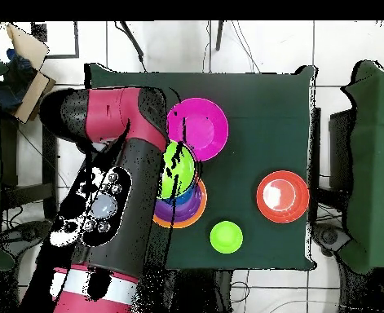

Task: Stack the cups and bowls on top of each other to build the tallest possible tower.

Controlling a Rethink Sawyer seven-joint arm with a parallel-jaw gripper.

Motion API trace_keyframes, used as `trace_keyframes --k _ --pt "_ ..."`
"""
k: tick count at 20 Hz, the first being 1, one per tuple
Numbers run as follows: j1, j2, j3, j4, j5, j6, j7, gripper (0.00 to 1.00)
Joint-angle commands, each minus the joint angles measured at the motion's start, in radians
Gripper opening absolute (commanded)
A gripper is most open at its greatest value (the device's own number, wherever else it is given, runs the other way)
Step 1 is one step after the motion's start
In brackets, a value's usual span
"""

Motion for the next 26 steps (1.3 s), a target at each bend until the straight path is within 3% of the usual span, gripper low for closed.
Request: trace_keyframes --k 1,26 --pt "0.012 0.015 0.015 0.117 -0.003 -0.074 0.240 0.00" --pt "0.051 0.022 0.025 0.252 0.059 -0.261 0.218 0.00"
